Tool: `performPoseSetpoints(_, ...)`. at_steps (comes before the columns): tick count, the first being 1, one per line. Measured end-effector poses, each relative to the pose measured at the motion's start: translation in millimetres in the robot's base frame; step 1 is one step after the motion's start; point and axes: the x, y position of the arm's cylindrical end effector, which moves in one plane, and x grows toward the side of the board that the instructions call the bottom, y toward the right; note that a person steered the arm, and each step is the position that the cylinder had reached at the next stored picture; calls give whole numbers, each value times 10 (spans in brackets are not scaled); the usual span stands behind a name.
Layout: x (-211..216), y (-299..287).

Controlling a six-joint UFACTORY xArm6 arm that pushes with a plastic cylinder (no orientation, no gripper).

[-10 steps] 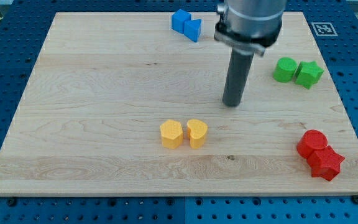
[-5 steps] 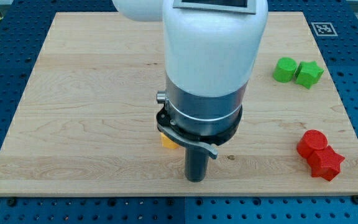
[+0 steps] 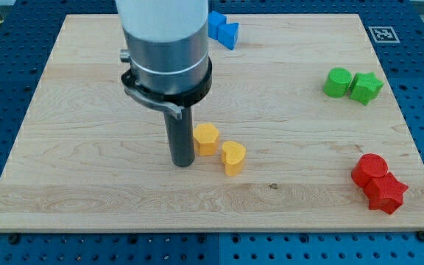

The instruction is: Slide the yellow hexagon towards the center

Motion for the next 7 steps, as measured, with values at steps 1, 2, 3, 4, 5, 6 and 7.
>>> performPoseSetpoints(1, 79, 39)
performPoseSetpoints(2, 21, 173)
performPoseSetpoints(3, 2, 407)
performPoseSetpoints(4, -60, 654)
performPoseSetpoints(5, -63, 614)
performPoseSetpoints(6, -63, 318)
performPoseSetpoints(7, -202, 296)
